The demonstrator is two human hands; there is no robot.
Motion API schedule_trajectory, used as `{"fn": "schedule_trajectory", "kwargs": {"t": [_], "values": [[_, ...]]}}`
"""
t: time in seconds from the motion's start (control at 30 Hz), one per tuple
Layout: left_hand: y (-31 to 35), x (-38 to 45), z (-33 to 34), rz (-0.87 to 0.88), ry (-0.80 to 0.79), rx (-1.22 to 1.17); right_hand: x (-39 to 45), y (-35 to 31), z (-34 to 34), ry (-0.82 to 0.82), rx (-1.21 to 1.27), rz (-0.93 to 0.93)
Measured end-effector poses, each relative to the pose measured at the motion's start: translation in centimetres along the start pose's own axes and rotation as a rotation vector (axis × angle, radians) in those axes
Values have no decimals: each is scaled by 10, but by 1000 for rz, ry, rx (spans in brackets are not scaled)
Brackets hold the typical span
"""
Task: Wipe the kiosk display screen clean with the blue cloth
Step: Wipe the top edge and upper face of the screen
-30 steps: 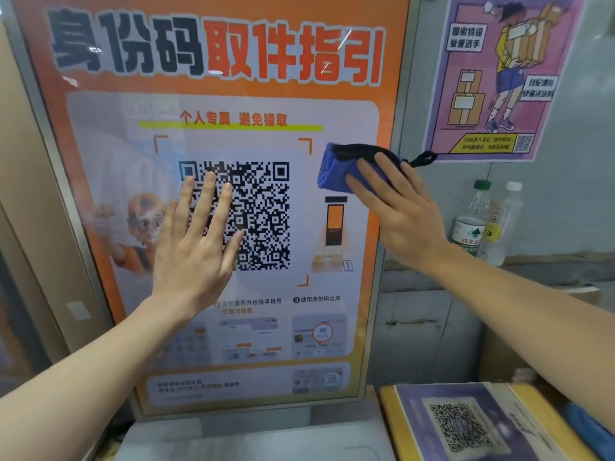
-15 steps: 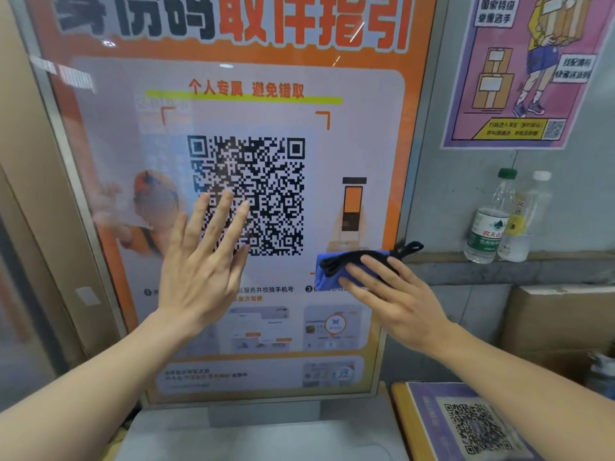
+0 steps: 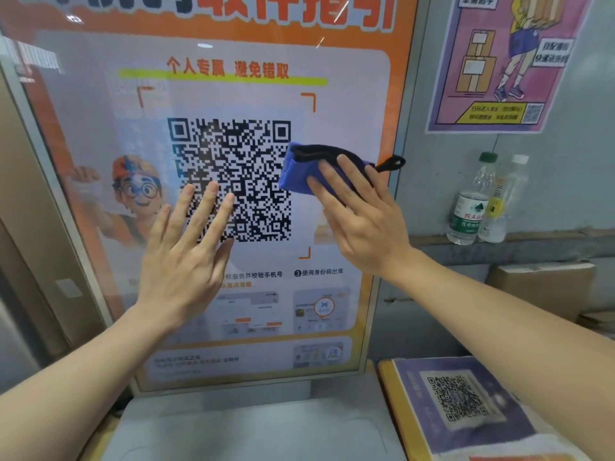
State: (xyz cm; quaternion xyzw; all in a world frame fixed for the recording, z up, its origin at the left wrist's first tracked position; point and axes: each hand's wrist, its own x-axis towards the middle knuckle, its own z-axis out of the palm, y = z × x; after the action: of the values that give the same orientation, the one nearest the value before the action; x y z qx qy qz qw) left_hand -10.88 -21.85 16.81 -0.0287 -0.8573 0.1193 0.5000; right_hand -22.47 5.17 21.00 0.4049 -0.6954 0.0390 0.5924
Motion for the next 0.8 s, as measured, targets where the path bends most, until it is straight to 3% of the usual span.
{"fn": "schedule_trajectory", "kwargs": {"t": [0.37, 0.57, 0.8], "values": [[-9, 1, -10, 55, -27, 32, -100, -50, 12, -304, 27, -284], [-22, 0, -16, 18, -43, -1, -81, -43, 9, -272, 19, -248], [-35, 0, -22, -56, -62, 1, -22, -38, 18, -79, 1, -131]]}}
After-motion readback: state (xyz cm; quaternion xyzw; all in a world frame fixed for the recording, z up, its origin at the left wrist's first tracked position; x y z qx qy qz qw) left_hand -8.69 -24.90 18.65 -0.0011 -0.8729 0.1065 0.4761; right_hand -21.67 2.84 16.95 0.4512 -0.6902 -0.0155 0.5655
